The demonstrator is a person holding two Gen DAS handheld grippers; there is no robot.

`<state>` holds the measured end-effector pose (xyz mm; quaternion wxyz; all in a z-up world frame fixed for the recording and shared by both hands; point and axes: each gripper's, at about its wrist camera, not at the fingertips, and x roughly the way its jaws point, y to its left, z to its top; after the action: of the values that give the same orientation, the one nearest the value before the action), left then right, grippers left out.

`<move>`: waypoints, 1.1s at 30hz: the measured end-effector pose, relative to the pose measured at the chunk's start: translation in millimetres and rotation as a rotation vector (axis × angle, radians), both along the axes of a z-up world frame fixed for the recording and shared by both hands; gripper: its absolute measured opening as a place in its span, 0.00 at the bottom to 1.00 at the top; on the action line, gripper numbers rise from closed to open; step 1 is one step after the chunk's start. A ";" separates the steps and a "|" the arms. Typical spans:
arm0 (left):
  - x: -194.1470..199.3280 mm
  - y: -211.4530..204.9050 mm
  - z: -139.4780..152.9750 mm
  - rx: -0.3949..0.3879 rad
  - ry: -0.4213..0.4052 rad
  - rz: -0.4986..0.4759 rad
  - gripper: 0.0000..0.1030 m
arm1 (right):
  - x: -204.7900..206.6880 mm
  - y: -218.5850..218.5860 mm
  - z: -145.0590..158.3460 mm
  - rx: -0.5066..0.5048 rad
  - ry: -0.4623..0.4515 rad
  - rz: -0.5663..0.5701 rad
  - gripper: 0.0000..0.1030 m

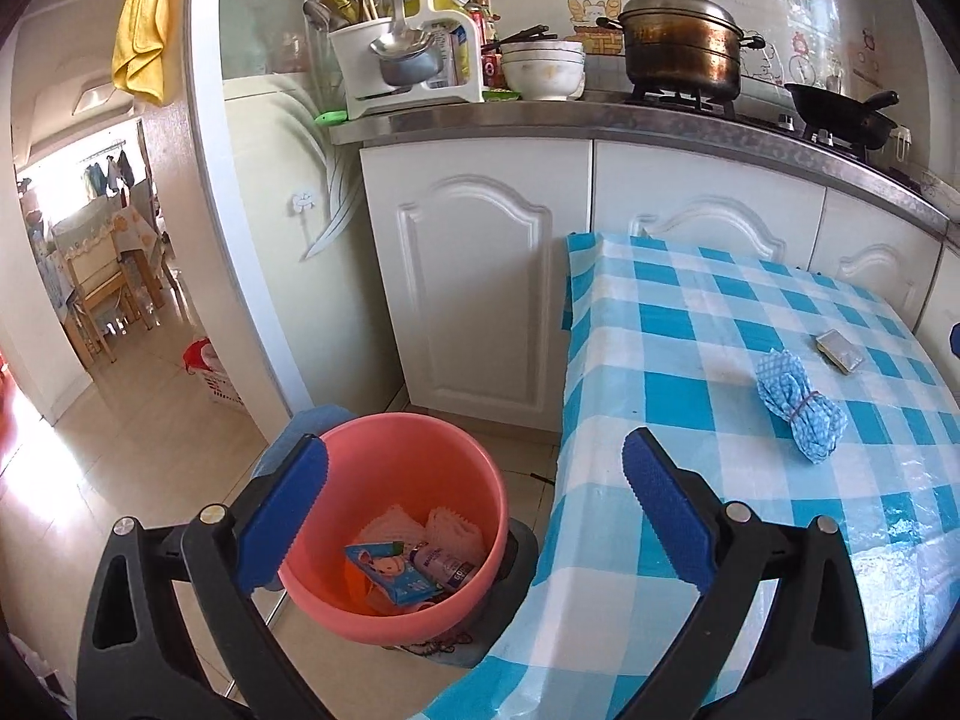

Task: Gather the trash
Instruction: 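Move both open tools back over the table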

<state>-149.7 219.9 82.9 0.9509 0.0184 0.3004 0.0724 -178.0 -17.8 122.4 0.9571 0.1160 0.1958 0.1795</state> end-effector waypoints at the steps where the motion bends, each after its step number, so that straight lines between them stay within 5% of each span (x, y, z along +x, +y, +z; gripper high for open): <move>1: -1.8 -3.5 1.2 0.002 -0.003 -0.004 0.96 | -4.4 -2.9 2.1 -0.011 -0.022 -0.012 0.95; 13: -17.9 -48.4 12.7 0.050 -0.010 -0.053 0.96 | -48.5 -36.4 16.4 -0.121 -0.184 -0.096 0.95; 26: -12.1 -105.6 14.6 0.085 0.041 -0.136 0.96 | -67.7 -99.0 6.8 -0.158 -0.181 -0.265 0.96; 33: 4.4 -134.5 5.7 0.108 0.106 -0.176 0.96 | -51.6 -135.7 -14.1 -0.133 -0.094 -0.293 0.96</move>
<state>-145.3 85.4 88.5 0.9340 0.0998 0.3430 0.0034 -229.6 -153.5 108.4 0.9866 0.0714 0.1433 0.0297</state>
